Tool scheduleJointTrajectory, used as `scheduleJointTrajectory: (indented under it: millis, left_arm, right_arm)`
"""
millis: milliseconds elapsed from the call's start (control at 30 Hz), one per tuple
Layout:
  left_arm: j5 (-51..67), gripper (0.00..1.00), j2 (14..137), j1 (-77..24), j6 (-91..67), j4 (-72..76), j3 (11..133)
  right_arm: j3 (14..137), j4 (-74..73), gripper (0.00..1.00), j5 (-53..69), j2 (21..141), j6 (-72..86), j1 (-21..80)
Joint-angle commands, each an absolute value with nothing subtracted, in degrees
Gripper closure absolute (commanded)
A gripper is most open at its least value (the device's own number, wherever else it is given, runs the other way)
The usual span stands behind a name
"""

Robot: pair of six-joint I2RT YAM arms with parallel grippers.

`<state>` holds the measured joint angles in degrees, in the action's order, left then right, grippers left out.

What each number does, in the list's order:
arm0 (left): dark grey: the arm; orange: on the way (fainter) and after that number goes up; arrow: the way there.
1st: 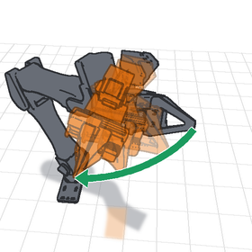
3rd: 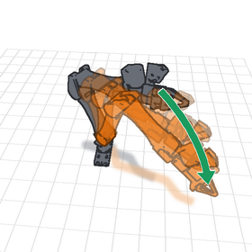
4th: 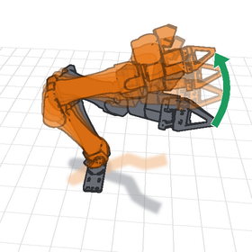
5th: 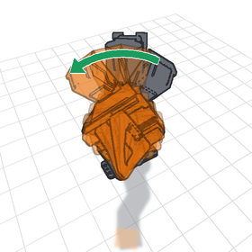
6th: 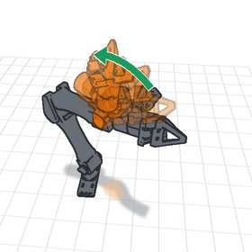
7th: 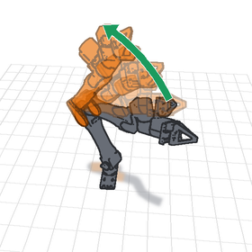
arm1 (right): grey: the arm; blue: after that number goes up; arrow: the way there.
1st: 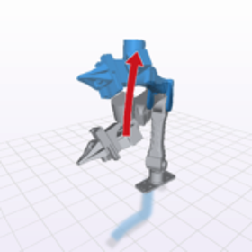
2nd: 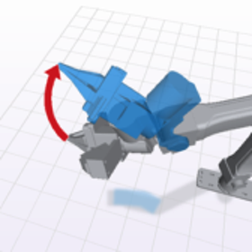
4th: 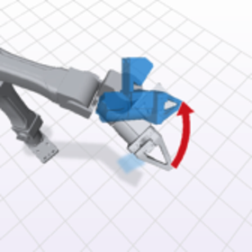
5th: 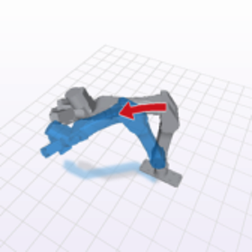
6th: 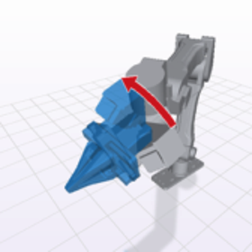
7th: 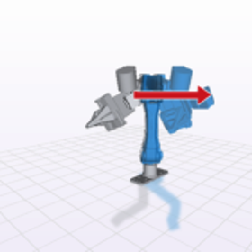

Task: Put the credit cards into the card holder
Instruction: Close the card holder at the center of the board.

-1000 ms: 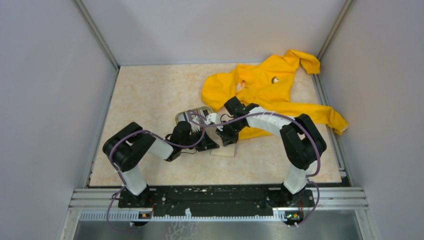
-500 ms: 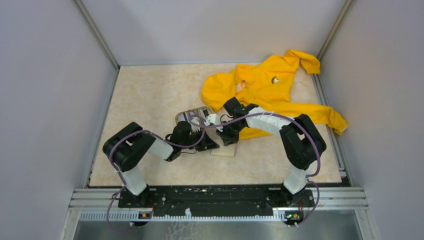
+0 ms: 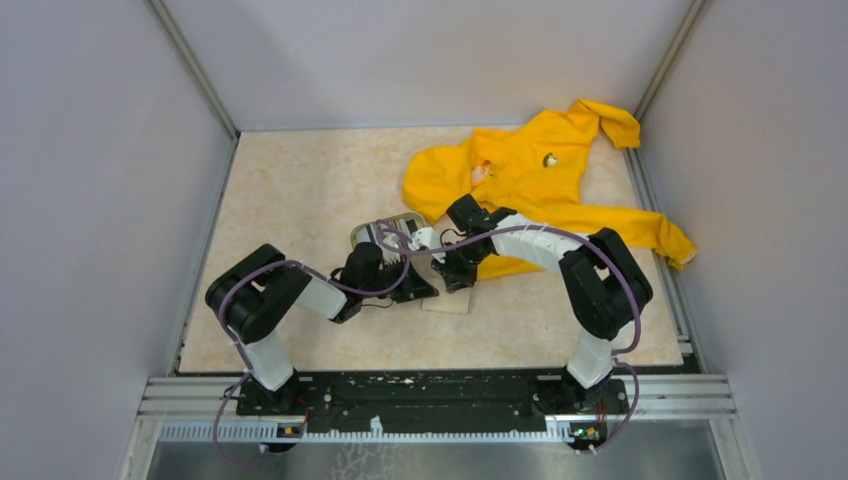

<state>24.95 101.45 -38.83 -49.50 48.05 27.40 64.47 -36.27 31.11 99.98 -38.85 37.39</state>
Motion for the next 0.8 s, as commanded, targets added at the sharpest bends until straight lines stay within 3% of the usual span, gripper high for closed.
scheduleJointTrajectory:
  millis: [0,767]
  left_arm:
    - [23.3,0.99,102.5,-38.6,-48.6,46.7,26.5]
    - [23.9,0.99,102.3,-38.6,-49.0,47.6,26.1]
  right_arm:
    - [65.4,-36.4,1.0,32.8,99.8,-38.4,38.2]
    - [65.4,-34.4,1.0,29.9,99.1,-35.9,38.5]
